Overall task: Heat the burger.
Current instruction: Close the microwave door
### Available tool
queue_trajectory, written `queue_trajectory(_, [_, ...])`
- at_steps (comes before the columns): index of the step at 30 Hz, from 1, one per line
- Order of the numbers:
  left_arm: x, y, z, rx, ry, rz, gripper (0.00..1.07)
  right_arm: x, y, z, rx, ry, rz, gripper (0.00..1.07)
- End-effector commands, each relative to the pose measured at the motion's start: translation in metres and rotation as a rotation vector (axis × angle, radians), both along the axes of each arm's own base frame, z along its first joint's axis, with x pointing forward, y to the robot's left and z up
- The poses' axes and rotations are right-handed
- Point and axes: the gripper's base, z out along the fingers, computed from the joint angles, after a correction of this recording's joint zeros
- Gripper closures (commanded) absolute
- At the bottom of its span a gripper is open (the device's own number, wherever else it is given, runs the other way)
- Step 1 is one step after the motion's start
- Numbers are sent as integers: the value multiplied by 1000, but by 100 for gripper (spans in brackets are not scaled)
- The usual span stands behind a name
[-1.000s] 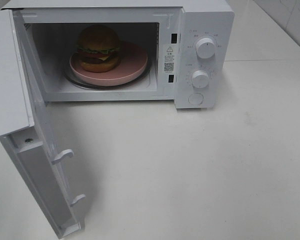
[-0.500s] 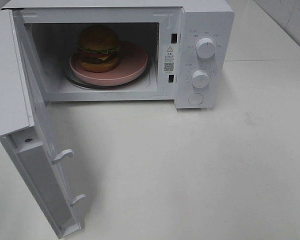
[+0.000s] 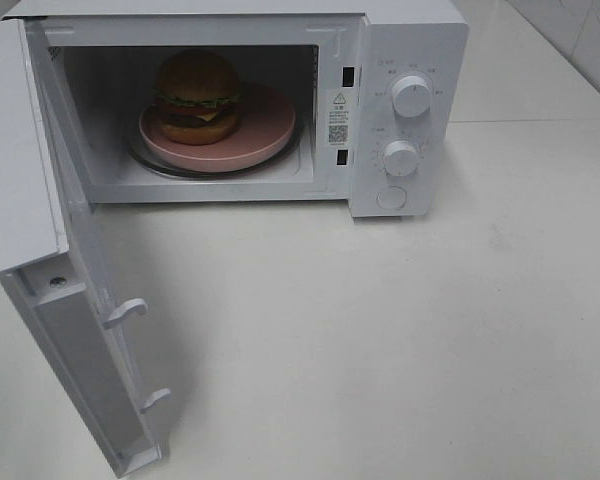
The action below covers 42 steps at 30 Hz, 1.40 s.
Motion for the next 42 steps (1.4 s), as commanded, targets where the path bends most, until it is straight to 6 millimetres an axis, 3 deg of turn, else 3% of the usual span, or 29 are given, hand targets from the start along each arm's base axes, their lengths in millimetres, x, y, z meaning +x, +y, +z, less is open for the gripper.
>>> queue_trajectory(1, [-2,0,-1,-2,-12,0,9,-4,0,0,-4,-28,0,32])
queue_trajectory(5, [-2,0,0,-2,-14,-1,9,-4,0,0,-4,-28,0,32])
queue_trajectory(10, [-2,0,0,-3,-18,-1,18,-4,0,0,-4,-28,0,32])
queue_trajectory(18, [8,-1,13,-17,-42,-3,38,-4,0,0,-4,-28,0,32])
queue_trajectory(20, [17,0,14,-12,-8,2,50,-4,0,0,-4,-28,0,32])
queue_trajectory(21, [17,0,14,-12,-8,2,50,-4,0,0,-4,-28,0,32])
queue_trajectory(22, [23,0,15,-11,6,4,59,-4,0,0,-4,-28,0,32])
queue_trajectory(23, [23,0,15,-11,6,4,59,-4,0,0,-4,-28,0,32])
queue_trajectory(24, [30,0,17,-13,7,7,69,-4,0,0,-4,-28,0,32])
queue_trajectory(26, [35,0,19,-14,1,9,75,-4,0,0,-4,-28,0,32])
queue_trajectory(28, [53,1,23,-16,-30,19,93,-4,0,0,-4,-28,0,32])
queue_trajectory(29, [53,1,23,-16,-30,19,93,-4,0,0,-4,-28,0,32])
queue_trajectory(30, [62,1,21,-9,-36,22,101,-4,0,0,-4,-28,0,32])
queue_trajectory(33, [75,2,16,14,-41,18,107,-4,0,0,-4,-28,0,32])
queue_trajectory(42, [105,3,-4,32,-99,24,107,-4,0,0,-4,-28,0,32])
